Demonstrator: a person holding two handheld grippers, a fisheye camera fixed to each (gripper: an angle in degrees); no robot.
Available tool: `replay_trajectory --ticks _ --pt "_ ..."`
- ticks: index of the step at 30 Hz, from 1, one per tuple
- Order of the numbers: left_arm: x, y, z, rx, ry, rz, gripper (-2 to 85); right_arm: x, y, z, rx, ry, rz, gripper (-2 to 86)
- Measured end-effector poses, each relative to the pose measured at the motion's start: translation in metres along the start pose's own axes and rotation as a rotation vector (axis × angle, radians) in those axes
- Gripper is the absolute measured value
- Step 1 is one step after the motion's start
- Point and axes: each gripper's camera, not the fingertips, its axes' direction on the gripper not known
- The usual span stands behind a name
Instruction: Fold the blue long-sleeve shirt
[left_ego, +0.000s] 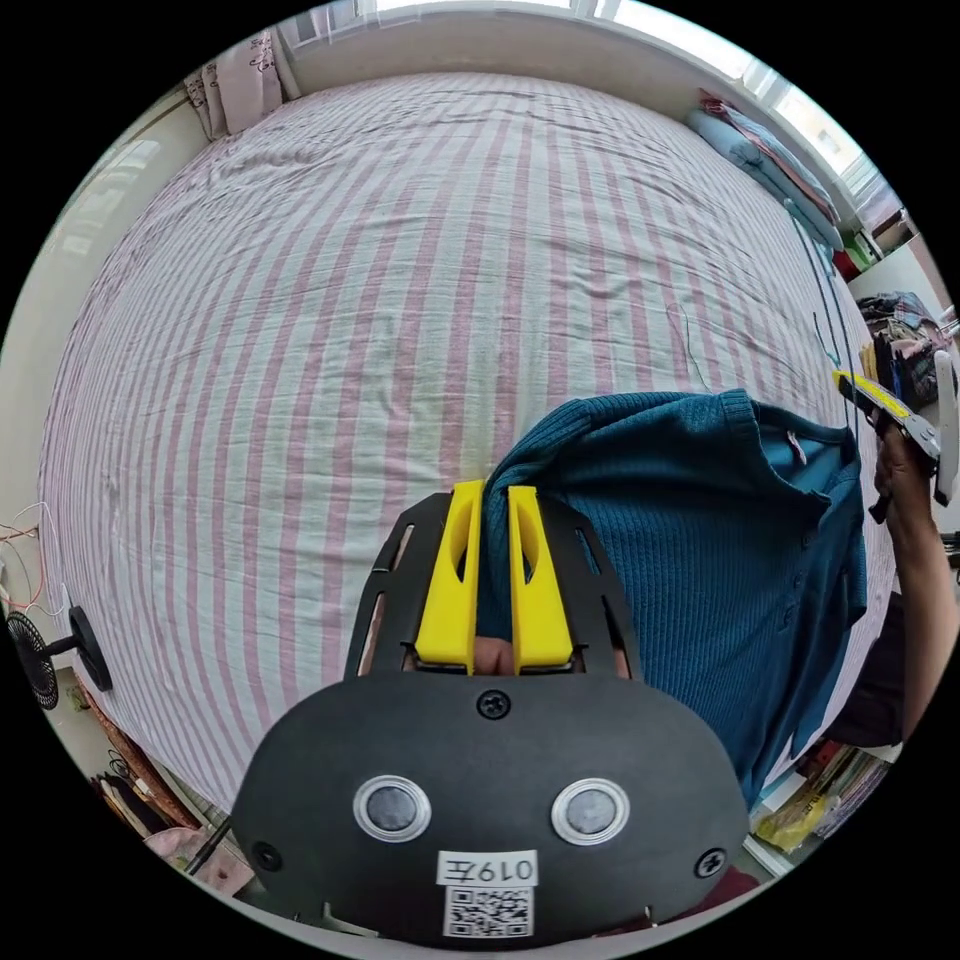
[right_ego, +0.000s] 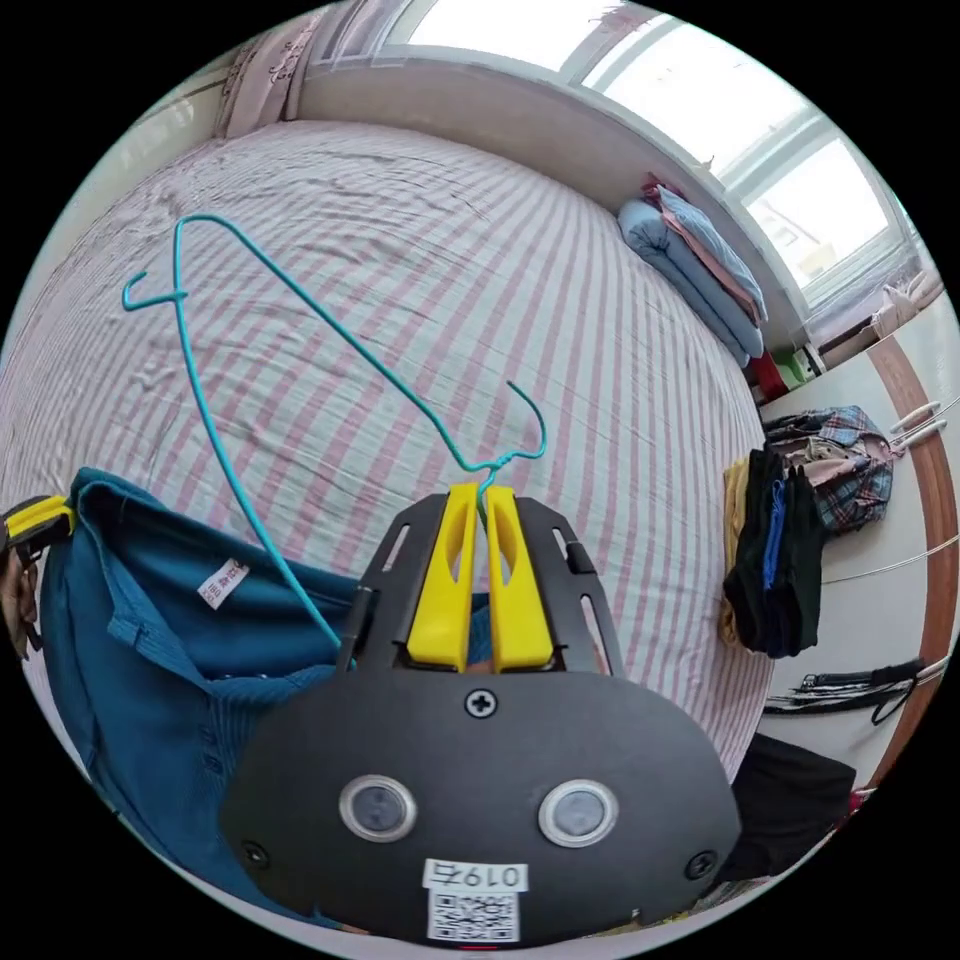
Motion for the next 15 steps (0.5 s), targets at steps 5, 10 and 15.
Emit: replay_trajectory --ticks 5,10,15 --pt "0.009 -0.002 -0.012 0.002 -0.079 0.089 0.8 -0.012 -0.009 -0.037 0.156 -0.154 0.104 -0.9" --pt "-0.013 0.005 -0.057 0.100 0.029 0.069 0.8 -0.032 -0.022 -0.081 0.267 -0.065 0.175 -1.0" --pt "-0.007 0.028 -0.131 0.272 0.097 0.122 0.9 -0.070 -0.031 -0.141 0.366 0.060 0.074 -1.0"
